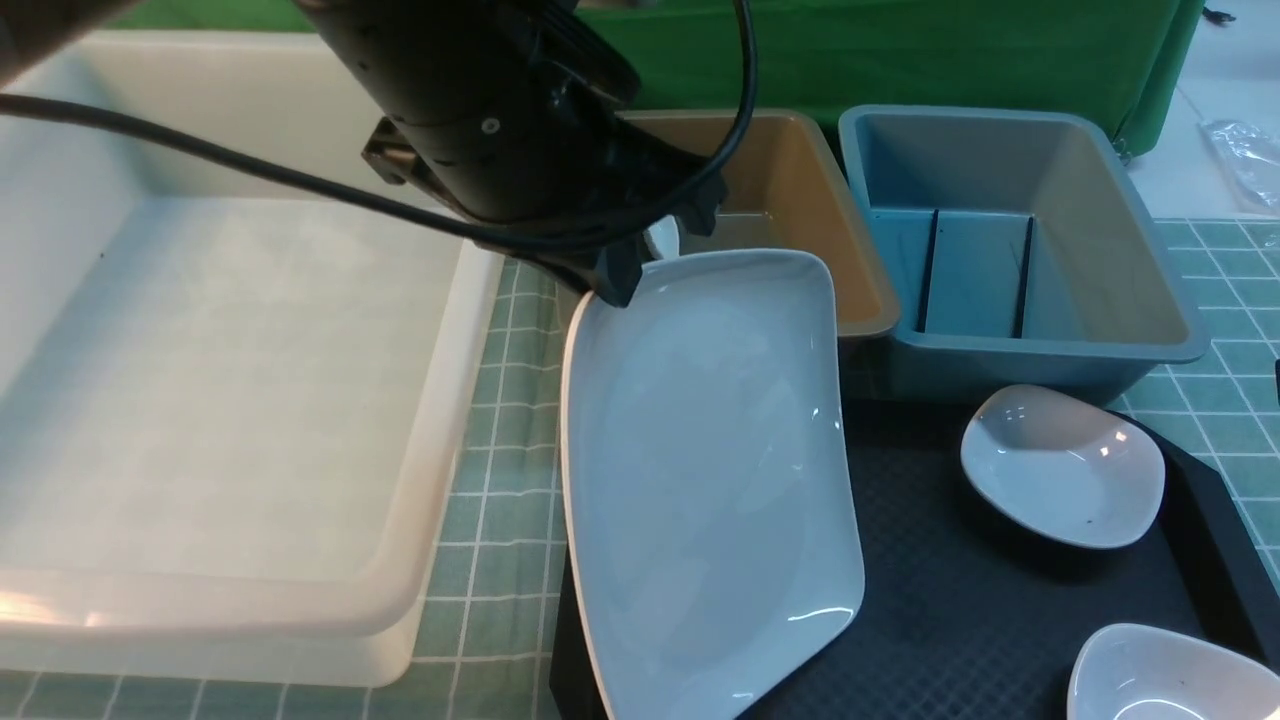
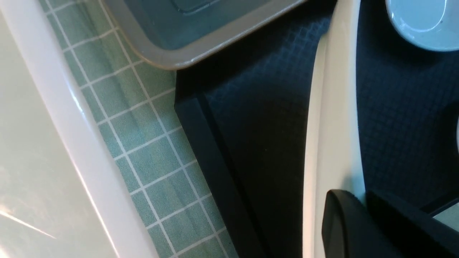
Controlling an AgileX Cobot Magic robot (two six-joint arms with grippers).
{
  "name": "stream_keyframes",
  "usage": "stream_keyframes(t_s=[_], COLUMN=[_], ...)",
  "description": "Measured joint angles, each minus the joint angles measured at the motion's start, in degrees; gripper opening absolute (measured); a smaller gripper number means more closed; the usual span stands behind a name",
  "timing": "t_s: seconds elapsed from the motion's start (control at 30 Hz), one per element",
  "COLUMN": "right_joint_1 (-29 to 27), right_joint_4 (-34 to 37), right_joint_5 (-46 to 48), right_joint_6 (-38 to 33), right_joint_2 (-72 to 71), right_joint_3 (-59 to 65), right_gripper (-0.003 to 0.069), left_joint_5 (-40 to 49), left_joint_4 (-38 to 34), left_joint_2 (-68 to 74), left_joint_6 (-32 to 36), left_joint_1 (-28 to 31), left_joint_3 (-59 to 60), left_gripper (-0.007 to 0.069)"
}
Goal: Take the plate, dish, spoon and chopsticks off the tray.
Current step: Use the left arm to grab a plate from the dinner plate
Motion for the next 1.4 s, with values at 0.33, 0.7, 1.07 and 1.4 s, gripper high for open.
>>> stream_keyframes(t_s=[0.33, 0.7, 1.07, 1.4], right_joint_1=[0.00, 0.00, 0.00, 0.00], right_joint_4=[0.12, 0.26, 0.28, 0.52], right_joint_5=[0.06, 0.06, 0.00, 0.00], right_joint_6=[0.00, 0.00, 0.00, 0.00], right_joint_2=[0.00, 0.00, 0.00, 0.00], right_joint_3=[0.00, 0.00, 0.00, 0.00], right_gripper=[0.0196, 0.0196, 0.0195, 0.0195], left_joint_5=[-0.10, 0.28, 0.28, -0.03], left_joint_4=[2.16, 5.28, 0.37, -0.48], left_joint_2=[-0.02, -0.02, 1.03, 2.58], left_joint_6=[0.07, -0.39, -0.26, 0.25], left_joint_1=[0.00, 0.35, 0.59, 0.53], left_joint_3=[-3.98, -7.04, -6.87, -0.95], left_gripper=[0.0031, 0.0031, 0.0031, 0.0031])
